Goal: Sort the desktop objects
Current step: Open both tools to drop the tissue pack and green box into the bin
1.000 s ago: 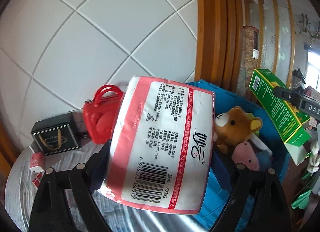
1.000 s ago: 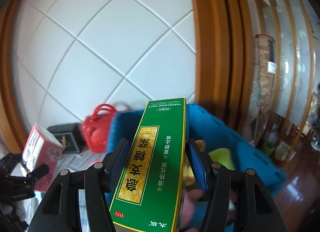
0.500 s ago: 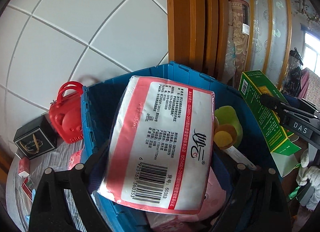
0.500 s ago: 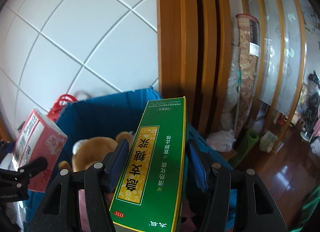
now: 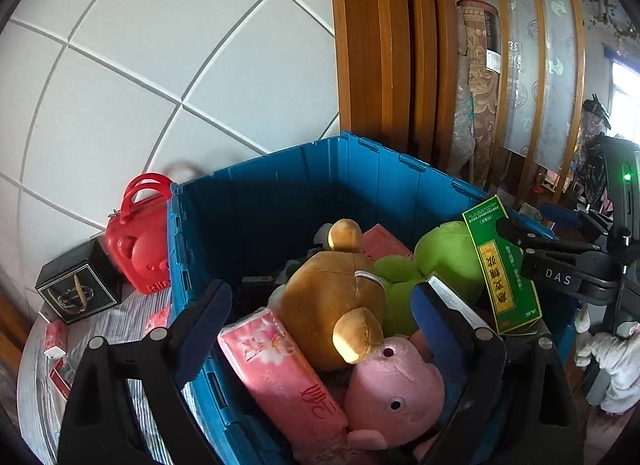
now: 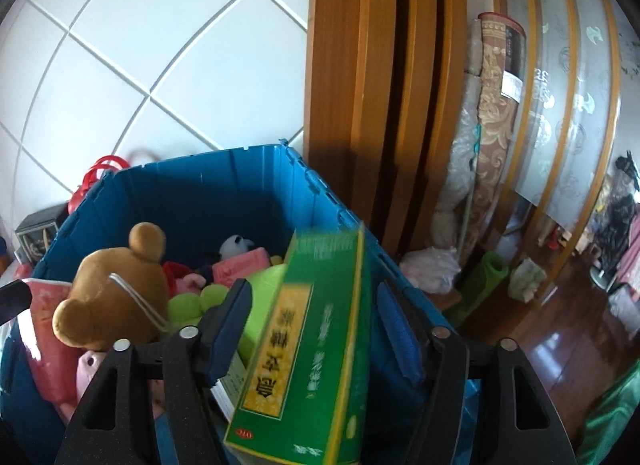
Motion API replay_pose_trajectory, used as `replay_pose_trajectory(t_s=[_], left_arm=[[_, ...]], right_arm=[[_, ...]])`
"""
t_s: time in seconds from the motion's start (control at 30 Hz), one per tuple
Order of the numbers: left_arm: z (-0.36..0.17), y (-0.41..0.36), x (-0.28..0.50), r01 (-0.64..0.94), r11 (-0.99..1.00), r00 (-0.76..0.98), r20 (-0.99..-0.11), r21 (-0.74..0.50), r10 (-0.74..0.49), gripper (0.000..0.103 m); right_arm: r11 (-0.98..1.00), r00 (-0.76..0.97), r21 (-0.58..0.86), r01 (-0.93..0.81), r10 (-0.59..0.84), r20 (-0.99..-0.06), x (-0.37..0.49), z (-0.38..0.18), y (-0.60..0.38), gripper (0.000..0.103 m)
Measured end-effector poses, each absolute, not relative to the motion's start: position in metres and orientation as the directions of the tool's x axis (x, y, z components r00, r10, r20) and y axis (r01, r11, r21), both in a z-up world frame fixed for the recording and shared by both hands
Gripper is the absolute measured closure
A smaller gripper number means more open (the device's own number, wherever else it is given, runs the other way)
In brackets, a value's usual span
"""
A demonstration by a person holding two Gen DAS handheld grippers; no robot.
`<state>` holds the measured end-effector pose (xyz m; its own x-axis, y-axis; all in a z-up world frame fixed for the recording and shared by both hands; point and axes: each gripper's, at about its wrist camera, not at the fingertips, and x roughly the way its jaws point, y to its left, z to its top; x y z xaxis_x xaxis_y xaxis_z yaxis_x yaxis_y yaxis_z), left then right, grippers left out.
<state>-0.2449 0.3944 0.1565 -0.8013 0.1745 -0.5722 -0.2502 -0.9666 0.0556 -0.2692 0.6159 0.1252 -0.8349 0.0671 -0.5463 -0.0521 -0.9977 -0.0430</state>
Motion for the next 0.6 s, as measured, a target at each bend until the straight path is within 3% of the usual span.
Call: replay_pose_trajectory(t_s=[0.2,0.6], left_arm=[[0.157,0.391,-0.238,-0.253,-0.966,-0.808,-0.562,0.056,0.179,0.011],[0.156,0.375,-0.217,-0.259,-0.965,-0.819,-0.538,0.033,0.202,0.011]], right_arm=[[-0.997,-0.844,-0.042,-0.061,0.074,-0.531,-0.257,0.128,0.618,0.001],[-0.996,-0.864,-0.073,-0.057,0.086,-0.496,-0.217,0.145,0.597,0.000]])
